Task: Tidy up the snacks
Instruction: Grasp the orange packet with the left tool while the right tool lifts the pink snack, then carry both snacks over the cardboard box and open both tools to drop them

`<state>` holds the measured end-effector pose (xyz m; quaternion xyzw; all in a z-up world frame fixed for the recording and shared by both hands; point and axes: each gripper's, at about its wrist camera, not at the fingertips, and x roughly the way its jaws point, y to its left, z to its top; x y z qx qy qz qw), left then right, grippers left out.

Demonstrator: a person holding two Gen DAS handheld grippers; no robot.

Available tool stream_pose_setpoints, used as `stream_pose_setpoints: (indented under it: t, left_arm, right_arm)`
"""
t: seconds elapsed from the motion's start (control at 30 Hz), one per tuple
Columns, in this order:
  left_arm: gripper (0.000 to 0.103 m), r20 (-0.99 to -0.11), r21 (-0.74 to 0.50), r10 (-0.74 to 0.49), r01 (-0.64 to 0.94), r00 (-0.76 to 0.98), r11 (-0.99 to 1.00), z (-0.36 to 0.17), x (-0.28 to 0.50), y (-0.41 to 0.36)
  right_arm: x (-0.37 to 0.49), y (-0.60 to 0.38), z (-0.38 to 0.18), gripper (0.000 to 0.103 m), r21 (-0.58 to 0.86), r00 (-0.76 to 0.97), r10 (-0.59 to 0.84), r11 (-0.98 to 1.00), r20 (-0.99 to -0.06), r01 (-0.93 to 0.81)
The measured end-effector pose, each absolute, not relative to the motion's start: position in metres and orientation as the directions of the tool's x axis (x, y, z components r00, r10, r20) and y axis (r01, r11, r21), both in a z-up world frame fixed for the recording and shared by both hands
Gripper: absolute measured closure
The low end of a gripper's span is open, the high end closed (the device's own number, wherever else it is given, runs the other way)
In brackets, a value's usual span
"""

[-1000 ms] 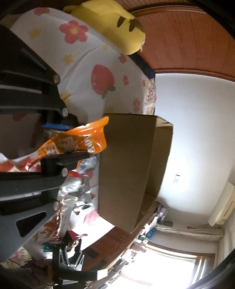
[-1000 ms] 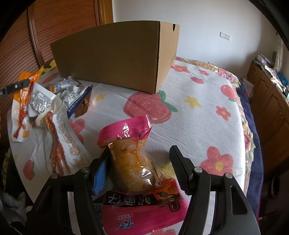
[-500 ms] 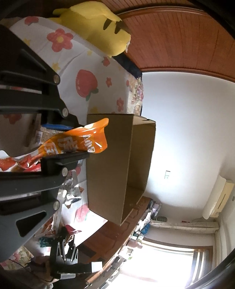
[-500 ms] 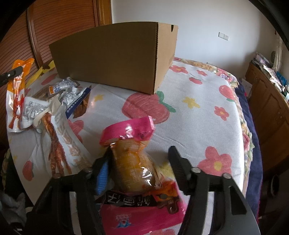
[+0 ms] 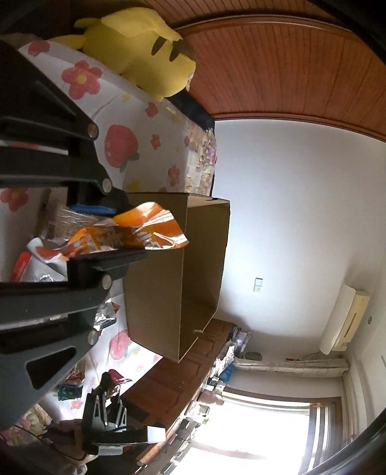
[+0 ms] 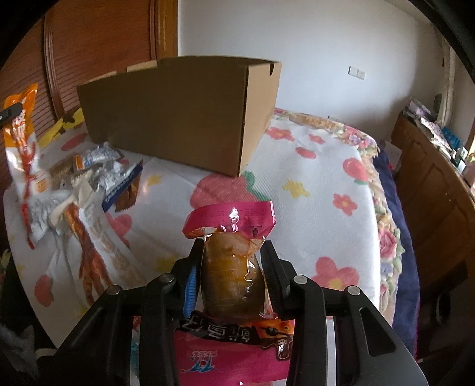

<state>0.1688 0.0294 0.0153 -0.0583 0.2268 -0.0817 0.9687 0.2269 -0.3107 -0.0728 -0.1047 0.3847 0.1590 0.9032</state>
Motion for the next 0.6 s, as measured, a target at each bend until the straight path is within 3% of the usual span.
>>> stream_pose_setpoints:
  t: [0.6]
  left_arm:
    - [0.087,-0.332,-0.092,-0.217,0.198,0.918,0.976,0.069,0.174,0.016]
  right_arm:
    - [0.223,-0.282,-0.008,0.065,-0.062,0.712,0.275,0.911,-0.646,-0.409]
